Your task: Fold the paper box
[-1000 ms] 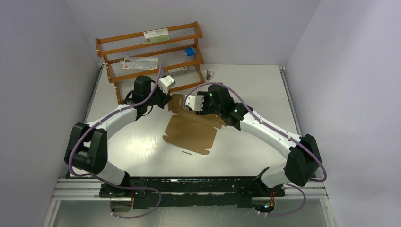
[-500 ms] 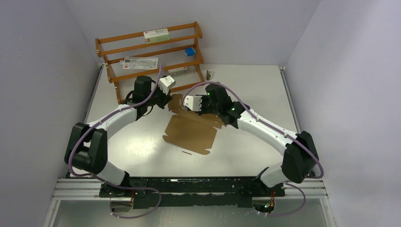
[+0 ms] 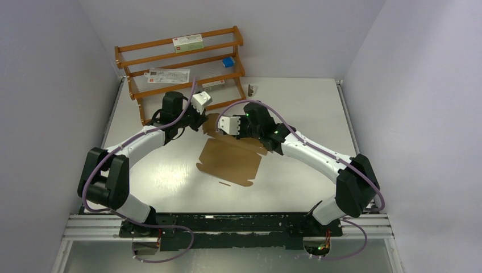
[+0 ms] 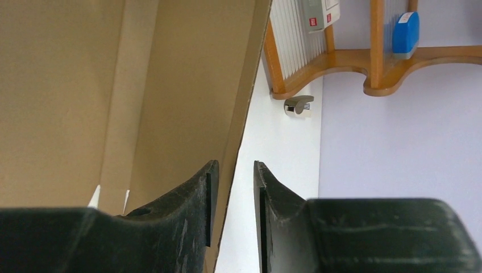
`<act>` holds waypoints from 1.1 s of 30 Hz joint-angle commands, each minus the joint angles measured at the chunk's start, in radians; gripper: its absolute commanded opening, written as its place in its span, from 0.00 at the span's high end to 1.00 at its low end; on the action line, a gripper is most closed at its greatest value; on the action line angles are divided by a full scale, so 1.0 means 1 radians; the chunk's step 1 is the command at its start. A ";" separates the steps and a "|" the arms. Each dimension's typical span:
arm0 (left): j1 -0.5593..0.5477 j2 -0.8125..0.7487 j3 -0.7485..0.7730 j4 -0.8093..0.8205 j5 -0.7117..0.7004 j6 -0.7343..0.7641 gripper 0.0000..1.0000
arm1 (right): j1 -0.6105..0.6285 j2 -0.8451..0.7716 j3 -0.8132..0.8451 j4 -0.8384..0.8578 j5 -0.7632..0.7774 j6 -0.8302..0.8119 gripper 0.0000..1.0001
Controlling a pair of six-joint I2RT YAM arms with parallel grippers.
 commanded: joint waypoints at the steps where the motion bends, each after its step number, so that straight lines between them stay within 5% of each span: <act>1: -0.016 -0.028 0.003 0.002 -0.009 0.012 0.95 | 0.003 -0.009 -0.011 0.052 0.025 -0.010 0.67; 8: -0.022 -0.032 0.005 -0.002 -0.017 0.015 0.95 | 0.001 0.023 0.015 -0.021 -0.005 0.005 0.68; 19: -0.029 -0.039 0.002 0.000 -0.033 0.012 0.95 | 0.002 0.025 0.023 -0.062 0.011 0.007 0.98; 23: -0.029 -0.038 0.006 -0.005 -0.042 0.009 0.95 | 0.008 0.024 0.025 -0.079 0.021 0.012 1.00; 33: -0.036 -0.060 -0.018 0.013 -0.069 -0.085 0.85 | 0.068 -0.049 -0.171 0.224 0.181 -0.091 1.00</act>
